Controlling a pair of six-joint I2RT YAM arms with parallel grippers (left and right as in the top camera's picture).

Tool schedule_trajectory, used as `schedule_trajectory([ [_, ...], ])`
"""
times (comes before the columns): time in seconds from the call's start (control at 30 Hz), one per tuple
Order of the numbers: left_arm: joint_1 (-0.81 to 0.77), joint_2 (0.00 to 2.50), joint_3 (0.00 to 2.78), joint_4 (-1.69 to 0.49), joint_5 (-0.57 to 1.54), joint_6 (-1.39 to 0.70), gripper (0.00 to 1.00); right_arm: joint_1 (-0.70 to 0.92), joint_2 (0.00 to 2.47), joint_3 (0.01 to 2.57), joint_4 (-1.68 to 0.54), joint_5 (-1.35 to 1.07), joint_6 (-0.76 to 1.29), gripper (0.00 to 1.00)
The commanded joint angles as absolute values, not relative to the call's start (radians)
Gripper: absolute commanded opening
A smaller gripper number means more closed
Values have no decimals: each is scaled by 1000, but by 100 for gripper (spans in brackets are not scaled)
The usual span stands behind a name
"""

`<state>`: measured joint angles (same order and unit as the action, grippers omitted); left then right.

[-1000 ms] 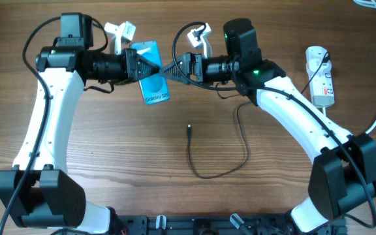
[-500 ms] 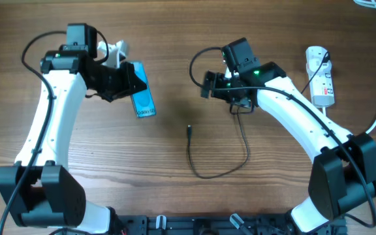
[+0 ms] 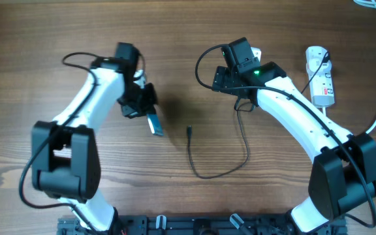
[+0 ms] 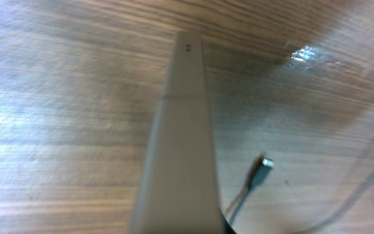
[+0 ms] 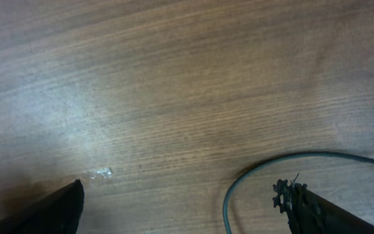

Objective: Plug charger to phone and switch on socket

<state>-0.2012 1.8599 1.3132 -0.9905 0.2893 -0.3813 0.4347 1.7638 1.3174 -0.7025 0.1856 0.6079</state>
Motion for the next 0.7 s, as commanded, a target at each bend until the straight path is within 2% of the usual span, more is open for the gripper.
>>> schedule_trajectory([
  [0.0,-280,1893,1309,-962,156,-443,4,430,1780,1316,-692,221,602,99],
  [0.67,-482,1914,1309,-915,-12,-517,5,430,1780,1316,-692,221,603,100],
])
